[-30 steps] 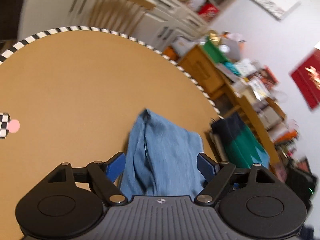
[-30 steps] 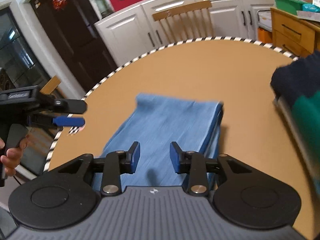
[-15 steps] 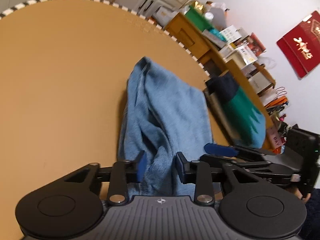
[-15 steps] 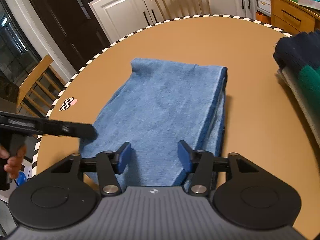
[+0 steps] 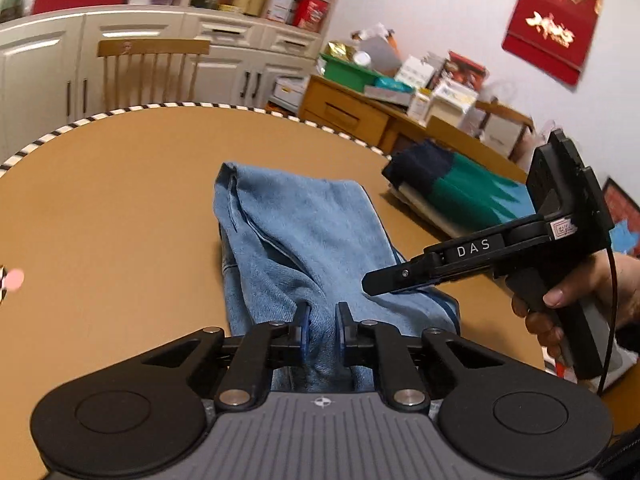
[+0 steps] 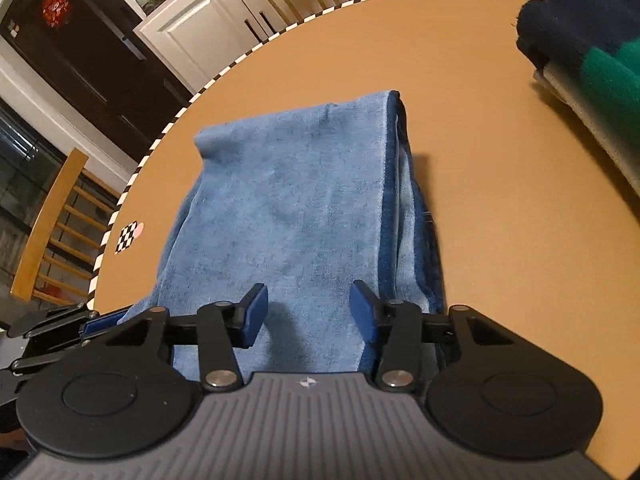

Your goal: Fold clothes

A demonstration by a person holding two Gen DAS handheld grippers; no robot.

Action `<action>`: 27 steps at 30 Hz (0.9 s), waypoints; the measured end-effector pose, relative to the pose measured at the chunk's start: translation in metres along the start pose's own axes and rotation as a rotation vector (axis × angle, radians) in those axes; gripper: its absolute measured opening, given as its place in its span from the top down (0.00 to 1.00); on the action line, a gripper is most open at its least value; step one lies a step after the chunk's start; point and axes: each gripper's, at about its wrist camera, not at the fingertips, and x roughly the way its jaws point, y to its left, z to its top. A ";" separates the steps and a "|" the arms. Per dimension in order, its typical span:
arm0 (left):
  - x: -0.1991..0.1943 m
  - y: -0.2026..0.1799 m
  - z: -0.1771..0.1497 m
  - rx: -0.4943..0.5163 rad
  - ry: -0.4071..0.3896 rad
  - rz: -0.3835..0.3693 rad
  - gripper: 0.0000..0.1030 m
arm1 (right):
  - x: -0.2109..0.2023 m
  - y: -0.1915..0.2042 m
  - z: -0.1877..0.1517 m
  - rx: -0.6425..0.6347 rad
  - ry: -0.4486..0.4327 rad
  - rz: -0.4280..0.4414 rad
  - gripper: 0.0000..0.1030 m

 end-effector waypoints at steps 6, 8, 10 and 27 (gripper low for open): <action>-0.002 0.029 -0.033 -0.369 -0.007 0.040 0.88 | 0.003 0.004 -0.001 0.001 -0.002 -0.038 0.60; 0.003 0.046 -0.047 -0.576 0.012 0.028 0.88 | 0.004 0.006 -0.003 -0.010 -0.008 -0.052 0.60; 0.006 0.058 -0.058 -0.738 0.017 0.013 0.88 | 0.004 0.007 -0.005 -0.007 -0.012 -0.060 0.60; -0.039 0.091 -0.029 -0.795 0.017 -0.030 0.22 | 0.037 0.090 0.005 -0.457 0.023 0.002 0.98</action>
